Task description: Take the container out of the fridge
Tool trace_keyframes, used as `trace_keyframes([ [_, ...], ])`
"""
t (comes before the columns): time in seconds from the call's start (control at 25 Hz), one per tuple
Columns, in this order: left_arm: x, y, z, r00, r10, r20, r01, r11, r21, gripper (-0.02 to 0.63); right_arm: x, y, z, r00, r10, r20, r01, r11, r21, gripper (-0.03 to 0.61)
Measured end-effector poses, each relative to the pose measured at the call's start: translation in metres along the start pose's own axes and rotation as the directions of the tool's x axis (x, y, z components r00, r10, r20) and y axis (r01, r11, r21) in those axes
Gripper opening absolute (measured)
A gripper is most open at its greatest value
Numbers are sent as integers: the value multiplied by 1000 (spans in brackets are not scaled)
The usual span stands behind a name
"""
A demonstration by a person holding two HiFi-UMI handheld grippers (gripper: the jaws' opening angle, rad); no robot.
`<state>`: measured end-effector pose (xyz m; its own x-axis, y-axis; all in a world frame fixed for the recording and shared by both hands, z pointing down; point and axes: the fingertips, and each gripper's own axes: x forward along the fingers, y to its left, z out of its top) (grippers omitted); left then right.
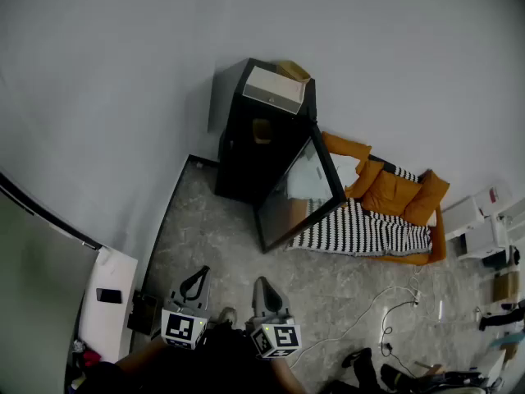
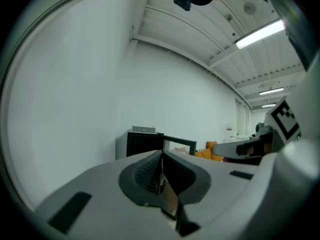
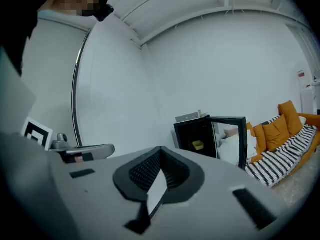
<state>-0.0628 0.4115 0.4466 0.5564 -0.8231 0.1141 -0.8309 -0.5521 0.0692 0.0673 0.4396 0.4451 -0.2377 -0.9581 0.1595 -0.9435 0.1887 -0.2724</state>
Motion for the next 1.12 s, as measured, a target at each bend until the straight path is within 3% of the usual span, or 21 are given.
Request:
trace_keyframes([
  [0.68,-1,20,8,1000,-6,-11,6,999,-41,5,11,7,2,999,-23,32,22,999,29,-3],
  [1.12,-21,79,4,1000,10,-10,-10,999,-53,5,36,43,-4,997,-67,37,65,997,44,-3],
])
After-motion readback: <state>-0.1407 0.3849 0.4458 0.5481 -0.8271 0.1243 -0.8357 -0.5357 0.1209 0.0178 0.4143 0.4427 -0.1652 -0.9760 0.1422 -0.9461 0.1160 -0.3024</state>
